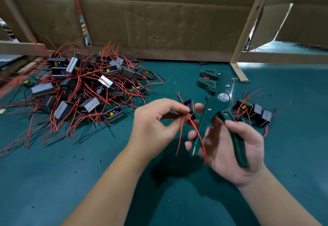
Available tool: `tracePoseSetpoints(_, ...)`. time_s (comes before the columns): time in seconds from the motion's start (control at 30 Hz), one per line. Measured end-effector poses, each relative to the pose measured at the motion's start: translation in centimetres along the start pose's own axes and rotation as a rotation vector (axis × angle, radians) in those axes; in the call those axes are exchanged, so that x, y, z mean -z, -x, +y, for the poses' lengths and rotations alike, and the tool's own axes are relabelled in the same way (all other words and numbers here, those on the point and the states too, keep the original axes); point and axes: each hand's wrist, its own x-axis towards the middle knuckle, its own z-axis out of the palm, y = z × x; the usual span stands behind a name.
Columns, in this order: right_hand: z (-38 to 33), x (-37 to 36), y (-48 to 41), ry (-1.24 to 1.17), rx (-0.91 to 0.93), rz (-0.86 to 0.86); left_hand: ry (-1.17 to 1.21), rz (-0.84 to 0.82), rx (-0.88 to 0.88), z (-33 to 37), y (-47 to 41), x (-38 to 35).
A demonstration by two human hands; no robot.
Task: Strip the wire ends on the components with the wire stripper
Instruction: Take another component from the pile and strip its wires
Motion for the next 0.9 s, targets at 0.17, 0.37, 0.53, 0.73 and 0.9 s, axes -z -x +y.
tracePoseSetpoints(0.17, -0.4, 0.2, -0.2, 0.004, 0.042, 0.057, 0.111, -0.103, 0.195, 0.4, 0.2, -0.1)
tracePoseSetpoints(0.37, -0.1, 0.0, -0.1, 0.042, -0.004, -0.008, 0.336, 0.142, 0.562, 0.1, -0.7, 0.1)
tracePoseSetpoints(0.53, 1.2, 0.0, -0.2, 0.107, -0.107, -0.031, 0.637, 0.105, 0.730, 0.0, -1.3, 0.4)
tracePoseSetpoints(0.73, 2.0, -0.2, -0.7, 0.156, -0.088, 0.011, 0.790, 0.177, 0.803, 0.4, -1.6, 0.5)
tracePoseSetpoints(0.9, 2.0, -0.1, -1.1, 0.274, 0.021, 0.268, 0.608, 0.217, 0.894, 0.2, -1.9, 1.4)
